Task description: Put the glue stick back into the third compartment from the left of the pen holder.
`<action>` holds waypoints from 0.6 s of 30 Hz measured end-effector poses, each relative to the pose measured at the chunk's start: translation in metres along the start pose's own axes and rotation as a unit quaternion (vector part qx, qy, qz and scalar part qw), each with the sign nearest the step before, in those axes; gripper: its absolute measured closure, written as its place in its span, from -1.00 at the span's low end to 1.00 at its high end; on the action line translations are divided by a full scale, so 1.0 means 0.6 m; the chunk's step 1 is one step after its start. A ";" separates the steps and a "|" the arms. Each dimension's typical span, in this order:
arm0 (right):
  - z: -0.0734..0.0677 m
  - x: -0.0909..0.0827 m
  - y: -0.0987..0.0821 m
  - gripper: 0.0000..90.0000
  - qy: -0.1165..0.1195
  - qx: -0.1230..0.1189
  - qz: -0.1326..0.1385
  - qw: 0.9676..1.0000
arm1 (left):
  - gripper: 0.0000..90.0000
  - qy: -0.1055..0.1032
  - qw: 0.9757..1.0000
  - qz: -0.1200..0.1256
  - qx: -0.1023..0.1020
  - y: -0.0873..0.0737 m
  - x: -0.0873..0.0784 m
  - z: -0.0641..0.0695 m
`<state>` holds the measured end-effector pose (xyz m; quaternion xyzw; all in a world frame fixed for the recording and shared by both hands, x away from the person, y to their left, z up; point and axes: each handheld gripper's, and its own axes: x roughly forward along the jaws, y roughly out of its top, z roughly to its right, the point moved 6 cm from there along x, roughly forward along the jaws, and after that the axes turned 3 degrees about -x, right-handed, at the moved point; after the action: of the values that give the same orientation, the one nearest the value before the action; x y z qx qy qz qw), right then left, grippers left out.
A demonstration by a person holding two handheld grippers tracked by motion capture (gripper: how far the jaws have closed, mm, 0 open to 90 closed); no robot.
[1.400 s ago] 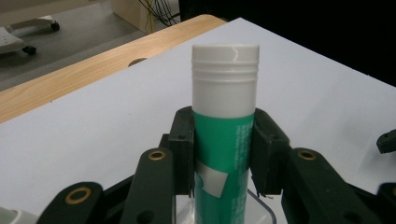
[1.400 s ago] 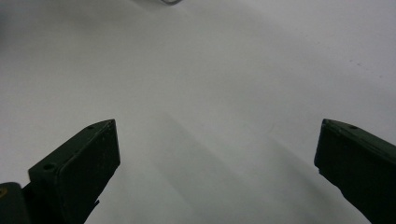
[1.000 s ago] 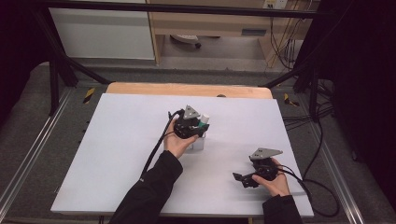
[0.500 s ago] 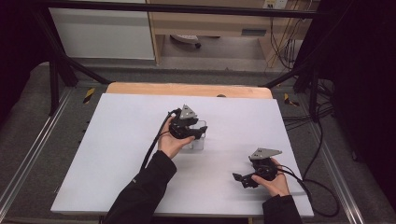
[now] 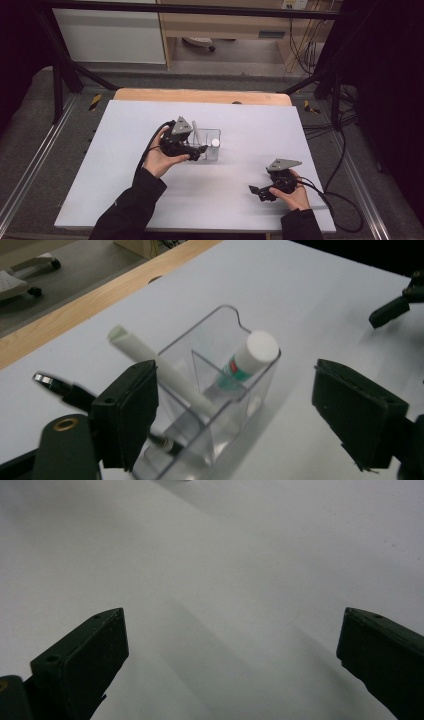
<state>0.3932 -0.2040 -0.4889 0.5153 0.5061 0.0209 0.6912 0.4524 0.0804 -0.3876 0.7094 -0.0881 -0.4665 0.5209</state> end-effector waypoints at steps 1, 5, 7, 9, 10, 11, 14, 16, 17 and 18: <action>0.000 0.000 0.000 -0.99 0.000 0.001 0.000 1.000 | -0.65 0.001 1.000 -0.002 0.003 -0.008 -0.006 -0.002; 0.000 0.001 0.000 -0.99 -0.001 0.000 0.000 1.000 | -0.76 0.008 1.000 -0.008 0.001 -0.046 -0.031 -0.013; -0.001 0.001 -0.001 -0.99 0.000 0.001 0.000 1.000 | -0.80 0.016 1.000 -0.016 -0.003 -0.070 -0.042 -0.022; -0.001 0.001 0.000 -0.99 0.000 0.001 0.000 1.000 | -0.83 0.023 0.999 -0.022 -0.009 -0.093 -0.052 -0.031; 0.000 0.001 0.000 -0.99 0.000 0.000 0.001 1.000 | -0.83 0.025 0.999 -0.023 -0.014 -0.105 -0.056 -0.035; 0.000 0.001 0.000 -0.99 -0.001 0.000 0.000 1.000 | -0.83 0.027 0.999 -0.026 -0.017 -0.118 -0.061 -0.039; -0.001 0.001 -0.001 -0.99 0.001 0.001 -0.001 1.000 | -0.84 0.029 0.999 -0.032 -0.026 -0.155 -0.071 -0.049; -0.002 0.002 -0.001 -0.99 0.001 0.001 -0.001 1.000 | -0.84 0.028 0.998 -0.037 -0.030 -0.181 -0.076 -0.053; -0.002 0.001 -0.001 -0.99 0.002 0.002 -0.002 1.000 | -0.84 0.028 0.998 -0.038 -0.033 -0.194 -0.078 -0.055; -0.003 0.001 -0.001 -0.99 0.002 0.003 -0.003 1.000 | -0.84 0.027 0.998 -0.041 -0.035 -0.206 -0.080 -0.057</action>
<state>0.3920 -0.2029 -0.4899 0.5157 0.5088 0.0186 0.6890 0.4072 0.1870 -0.4610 0.7061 -0.0284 -0.4709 0.5280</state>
